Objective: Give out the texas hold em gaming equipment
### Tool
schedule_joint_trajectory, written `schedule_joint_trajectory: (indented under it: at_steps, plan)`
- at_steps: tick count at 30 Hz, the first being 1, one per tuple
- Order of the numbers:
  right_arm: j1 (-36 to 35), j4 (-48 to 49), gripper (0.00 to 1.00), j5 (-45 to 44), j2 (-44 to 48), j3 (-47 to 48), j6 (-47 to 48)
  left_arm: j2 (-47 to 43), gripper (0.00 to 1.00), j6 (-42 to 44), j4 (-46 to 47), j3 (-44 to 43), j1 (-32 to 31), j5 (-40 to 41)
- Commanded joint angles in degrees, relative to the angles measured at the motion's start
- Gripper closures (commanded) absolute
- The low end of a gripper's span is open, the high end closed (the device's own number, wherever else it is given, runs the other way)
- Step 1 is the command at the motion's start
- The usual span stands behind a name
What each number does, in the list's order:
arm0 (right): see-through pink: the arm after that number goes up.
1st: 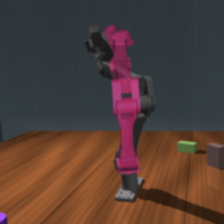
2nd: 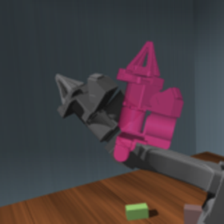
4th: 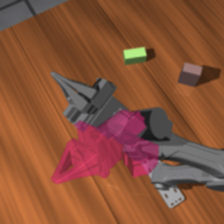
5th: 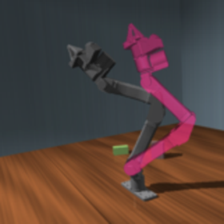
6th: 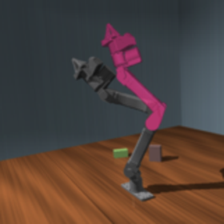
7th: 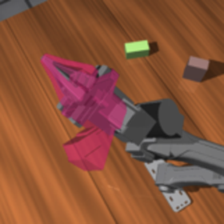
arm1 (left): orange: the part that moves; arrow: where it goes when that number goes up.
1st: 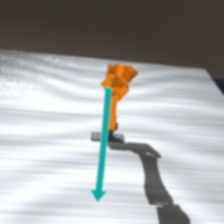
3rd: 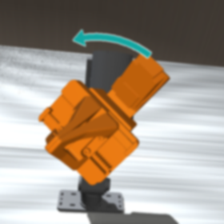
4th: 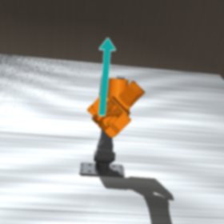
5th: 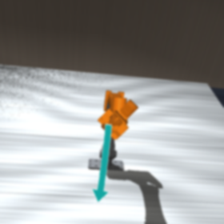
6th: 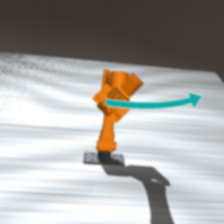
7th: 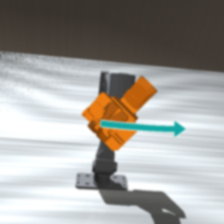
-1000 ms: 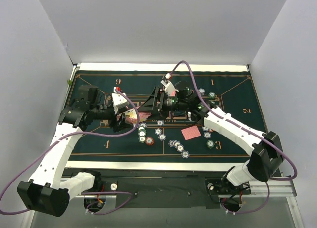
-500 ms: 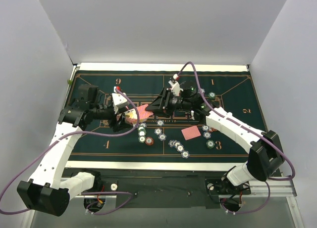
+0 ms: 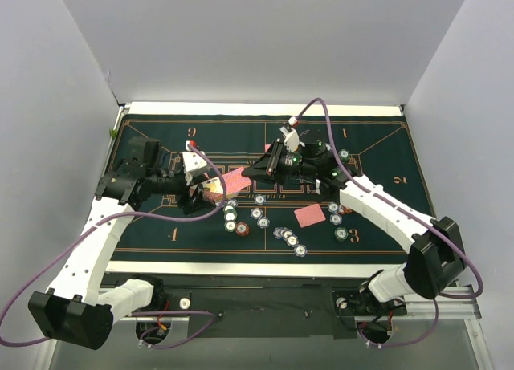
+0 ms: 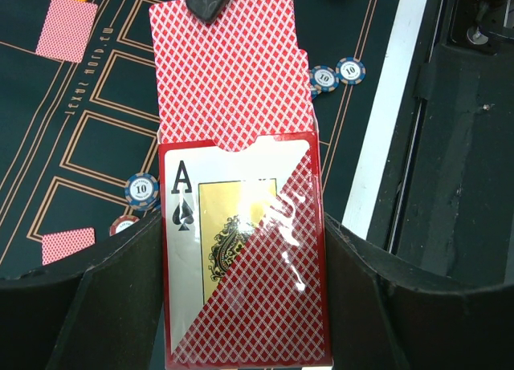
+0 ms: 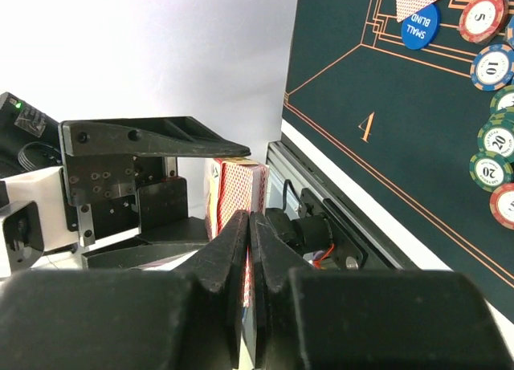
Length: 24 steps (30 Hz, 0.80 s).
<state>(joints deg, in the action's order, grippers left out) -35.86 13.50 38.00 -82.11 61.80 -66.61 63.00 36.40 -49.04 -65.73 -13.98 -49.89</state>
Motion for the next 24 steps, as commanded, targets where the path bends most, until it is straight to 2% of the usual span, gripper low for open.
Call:
schedule_joint_trajectory:
  at_steps: [1, 10, 24]
  plan:
    - [1.2, 3.2, 1.00, 1.2, 3.0, -1.0, -1.3, -0.3, 0.58, 1.0, 1.9, -2.9, -0.3, -2.2]
    - [6.8, 3.1, 1.00, 3.0, 5.1, -1.0, -1.7, -0.6, 0.58, 1.8, 1.3, -2.6, -0.3, -2.3]
    - [16.0, 3.5, 1.00, 3.2, 2.0, 1.7, -0.9, -1.0, 0.58, 2.1, 1.0, -2.7, -0.3, -2.3]
